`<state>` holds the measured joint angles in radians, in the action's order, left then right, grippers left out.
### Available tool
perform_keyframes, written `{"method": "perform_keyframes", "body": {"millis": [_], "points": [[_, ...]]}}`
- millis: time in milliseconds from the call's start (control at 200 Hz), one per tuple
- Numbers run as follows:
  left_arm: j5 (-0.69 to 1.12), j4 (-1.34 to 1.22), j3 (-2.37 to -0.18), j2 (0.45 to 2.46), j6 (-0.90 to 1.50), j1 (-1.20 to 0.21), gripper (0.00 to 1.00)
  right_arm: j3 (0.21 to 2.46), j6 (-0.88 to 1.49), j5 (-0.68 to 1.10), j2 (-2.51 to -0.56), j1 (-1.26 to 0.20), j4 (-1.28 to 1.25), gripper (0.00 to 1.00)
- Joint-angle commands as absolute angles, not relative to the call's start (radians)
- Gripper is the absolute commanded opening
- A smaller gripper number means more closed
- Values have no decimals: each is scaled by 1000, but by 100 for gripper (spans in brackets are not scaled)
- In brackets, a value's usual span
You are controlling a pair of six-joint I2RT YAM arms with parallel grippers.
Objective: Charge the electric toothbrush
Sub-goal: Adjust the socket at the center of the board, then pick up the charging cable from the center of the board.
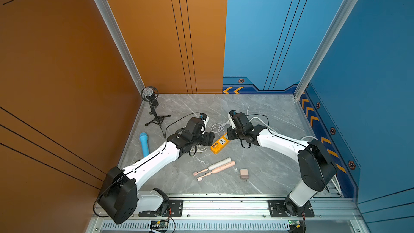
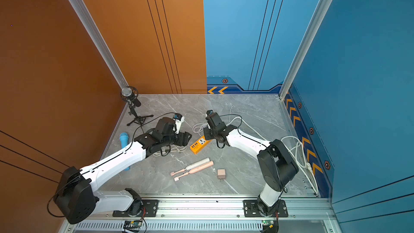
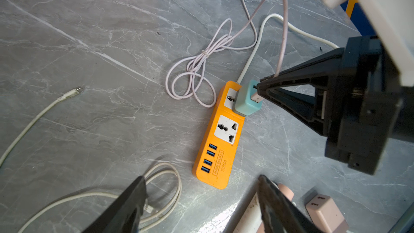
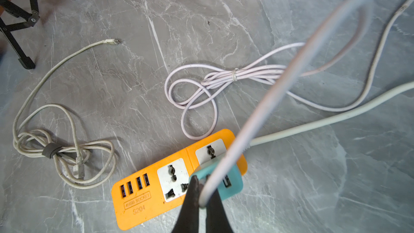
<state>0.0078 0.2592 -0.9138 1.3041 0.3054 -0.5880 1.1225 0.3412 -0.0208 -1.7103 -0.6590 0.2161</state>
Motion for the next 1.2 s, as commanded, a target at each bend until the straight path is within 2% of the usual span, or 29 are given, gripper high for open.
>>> {"method": "perform_keyframes", "body": {"millis": [0,305,525,711,776,866,961,1076,1191], "points": [[-11,272,-908,1285,316,-580,79,1047,357,-94,-1847,-659,597,0],[-26,271,-908,1268,325,-589,79,1224,352,-151,-1780,-692,508,0],[-41,271,-898,1242,326,-592,79,1304,377,-147,-1711,-726,516,21],[-44,274,-901,1233,311,-583,80,1272,395,-154,-1640,-709,577,32],[-35,274,-909,1237,304,-583,80,1263,390,-169,-1594,-672,599,34],[-20,274,-925,1246,290,-585,79,1276,391,-193,-1553,-622,653,43],[-4,273,-959,1276,275,-591,79,1280,400,-231,-1548,-539,684,47],[7,273,-1005,1324,264,-607,79,1322,413,-202,-1613,-438,683,49],[0,274,-1063,1376,254,-621,78,1417,459,-137,-1746,-397,677,49]]}}
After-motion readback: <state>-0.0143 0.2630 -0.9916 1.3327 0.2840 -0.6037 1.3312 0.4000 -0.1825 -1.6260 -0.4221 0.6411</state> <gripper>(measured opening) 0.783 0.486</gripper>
